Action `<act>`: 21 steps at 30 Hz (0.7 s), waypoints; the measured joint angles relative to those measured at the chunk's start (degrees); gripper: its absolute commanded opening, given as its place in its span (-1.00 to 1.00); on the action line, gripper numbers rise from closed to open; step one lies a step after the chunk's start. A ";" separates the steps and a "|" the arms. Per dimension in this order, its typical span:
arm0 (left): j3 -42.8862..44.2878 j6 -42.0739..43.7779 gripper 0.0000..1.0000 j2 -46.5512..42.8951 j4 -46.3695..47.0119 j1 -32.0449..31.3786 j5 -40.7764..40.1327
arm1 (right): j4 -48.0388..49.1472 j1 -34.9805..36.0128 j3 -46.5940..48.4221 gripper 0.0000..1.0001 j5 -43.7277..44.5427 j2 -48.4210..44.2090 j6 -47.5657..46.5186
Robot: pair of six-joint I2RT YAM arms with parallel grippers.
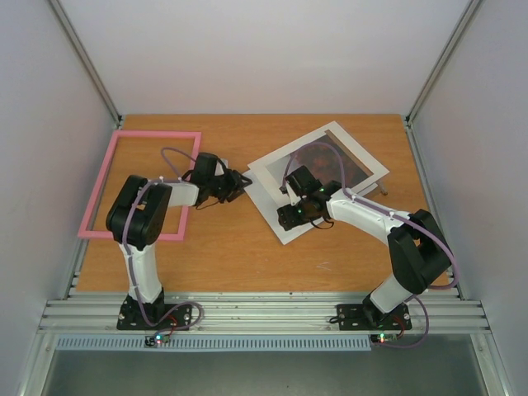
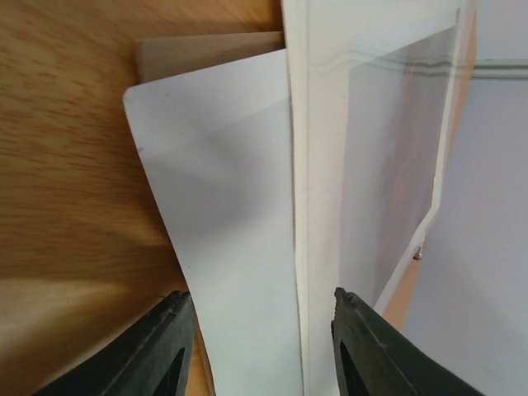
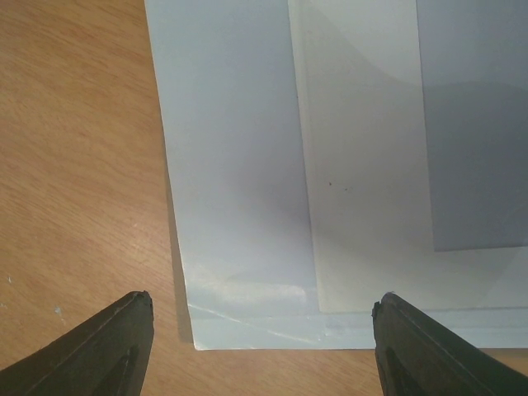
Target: Take the photo out of the frame
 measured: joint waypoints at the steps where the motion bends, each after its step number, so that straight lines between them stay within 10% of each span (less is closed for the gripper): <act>1: -0.09 0.33 -0.07 -0.50 -0.26 -0.11 -0.37 | 0.00 -0.02 -0.02 0.48 0.00 0.00 -0.02; 21: -0.09 2.67 -0.14 -1.49 0.48 -1.81 -1.22 | 0.00 -0.04 -0.02 0.48 0.00 0.04 -0.09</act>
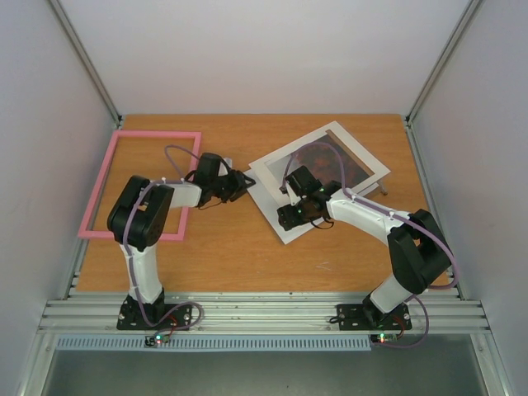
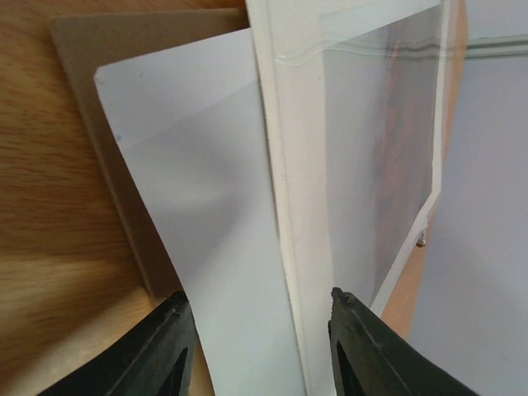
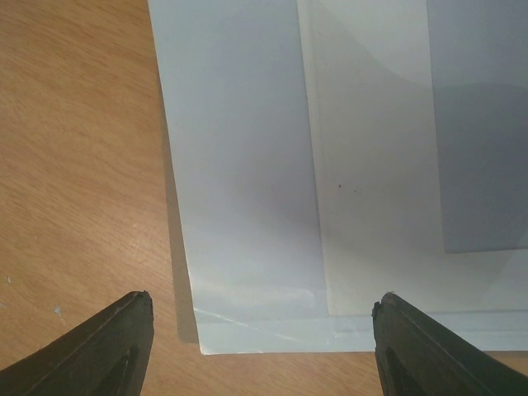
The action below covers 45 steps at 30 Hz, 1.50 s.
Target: Take the photo out of the frame
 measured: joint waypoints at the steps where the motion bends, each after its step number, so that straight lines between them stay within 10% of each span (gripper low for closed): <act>1: 0.00 0.02 -0.15 0.33 0.11 -0.02 0.00 | 0.00 0.00 0.00 0.48 0.00 0.00 0.02; 19: 0.04 2.03 -0.97 4.87 5.01 -0.57 0.37 | -0.04 0.00 0.02 0.48 0.11 0.02 -0.22; 45: -15.65 7.98 -0.99 -14.01 -1.79 1.38 -1.75 | -1.11 -0.20 2.21 0.49 4.02 0.79 -1.60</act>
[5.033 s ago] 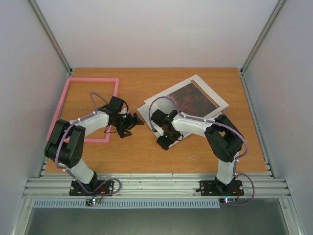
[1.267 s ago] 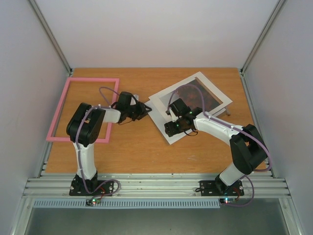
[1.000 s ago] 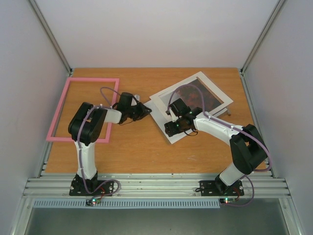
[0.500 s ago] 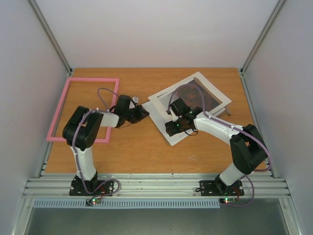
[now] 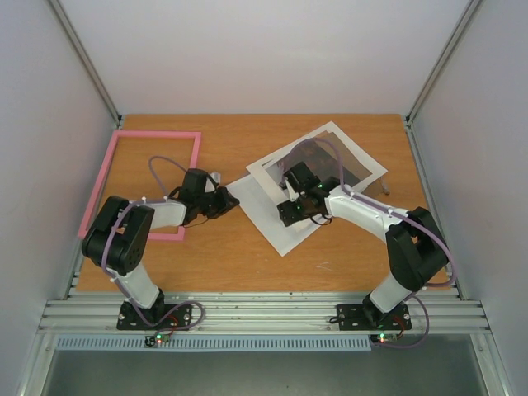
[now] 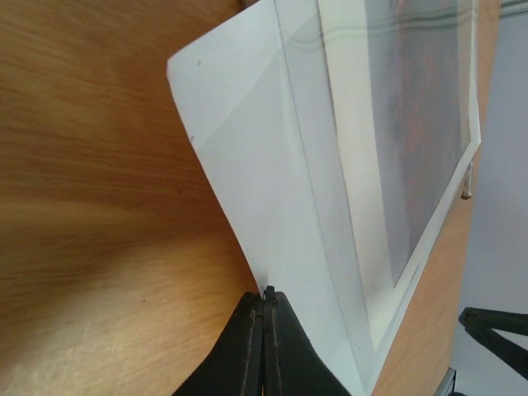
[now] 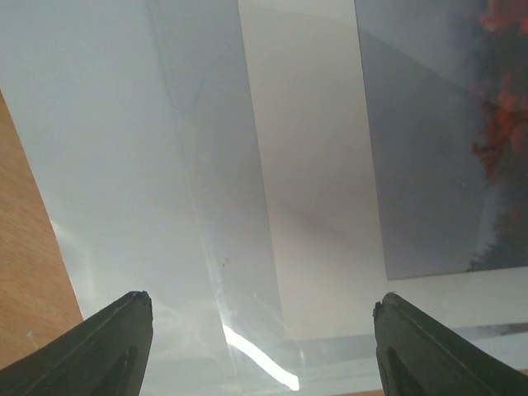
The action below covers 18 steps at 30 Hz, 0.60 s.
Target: Take the photo out of the frame
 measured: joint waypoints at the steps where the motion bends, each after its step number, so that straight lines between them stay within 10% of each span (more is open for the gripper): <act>1: -0.09 0.00 -0.99 0.00 -0.22 0.02 0.00 | -0.02 0.00 0.46 0.50 0.15 0.44 -0.20; 18: -2.95 -0.17 -0.78 -2.29 -2.49 0.13 -0.11 | 0.15 3.98 5.01 0.51 2.64 9.55 -3.17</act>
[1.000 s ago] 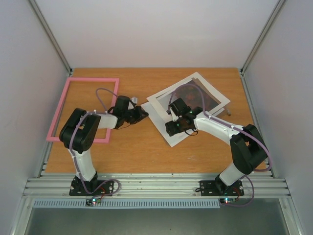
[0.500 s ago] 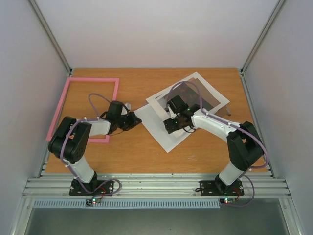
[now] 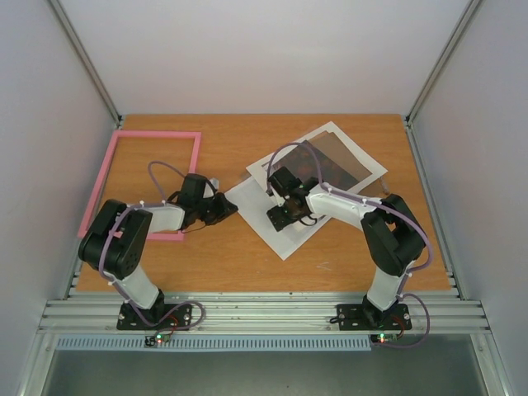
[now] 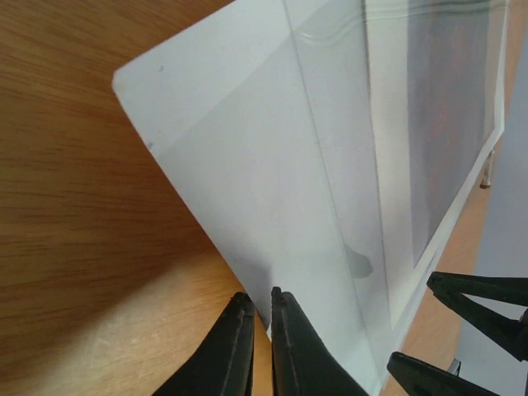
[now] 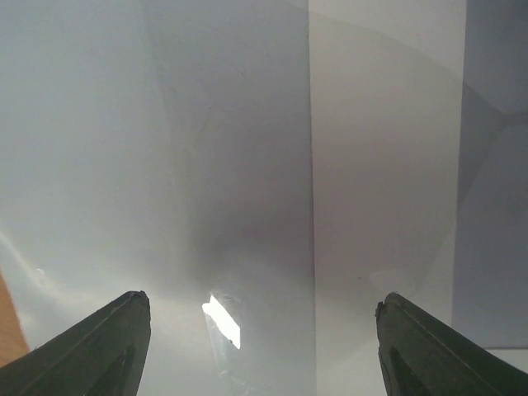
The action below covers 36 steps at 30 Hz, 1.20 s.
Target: Take the photo out of the frame
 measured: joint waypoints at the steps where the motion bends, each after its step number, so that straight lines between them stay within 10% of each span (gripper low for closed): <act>1: 0.00 -0.26 -0.76 0.33 0.11 0.00 0.00 | 0.00 0.00 0.00 0.51 0.02 0.39 0.04; 36: -4.04 -11.10 0.56 4.59 18.40 0.04 1.81 | 4.17 -2.99 -3.54 0.51 -9.01 -0.76 6.58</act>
